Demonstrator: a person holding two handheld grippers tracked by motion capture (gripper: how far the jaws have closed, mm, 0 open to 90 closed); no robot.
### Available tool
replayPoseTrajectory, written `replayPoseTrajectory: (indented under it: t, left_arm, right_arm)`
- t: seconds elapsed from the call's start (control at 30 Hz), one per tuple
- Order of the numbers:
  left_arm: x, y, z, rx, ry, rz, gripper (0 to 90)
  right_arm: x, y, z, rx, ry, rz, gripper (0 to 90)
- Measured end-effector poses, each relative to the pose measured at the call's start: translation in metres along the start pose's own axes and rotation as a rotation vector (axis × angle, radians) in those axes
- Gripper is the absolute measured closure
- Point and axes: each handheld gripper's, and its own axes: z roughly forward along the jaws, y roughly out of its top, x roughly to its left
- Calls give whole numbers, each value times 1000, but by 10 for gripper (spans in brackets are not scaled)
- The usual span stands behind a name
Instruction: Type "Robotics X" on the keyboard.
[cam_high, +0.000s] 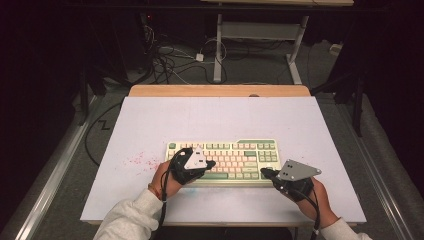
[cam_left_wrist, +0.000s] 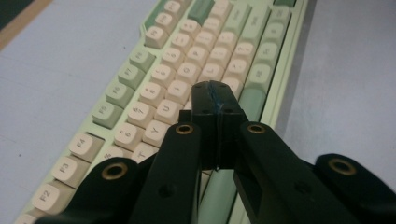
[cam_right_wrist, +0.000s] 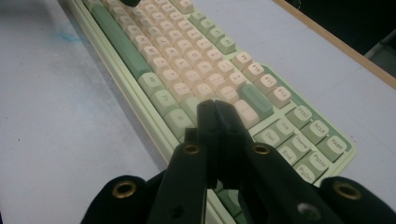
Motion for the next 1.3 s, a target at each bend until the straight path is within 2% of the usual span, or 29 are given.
replayPoseTrajectory:
  t: [0.1,0.6,1.2,1.3]
  left_arm:
    - [-2,-4,4,31,-8,7,876]
    - [5,-7,13,54,-3,-23,875]
    - [6,-7,18,85,-2,-32,874]
    - [6,-8,20,102,4,-36,876]
  right_arm:
    - [0,0,0,4,1,-2,900]
    - [0,-1,2,7,0,-4,900]
    - [1,-1,2,17,1,-5,900]
    - [1,-1,2,19,2,-5,900]
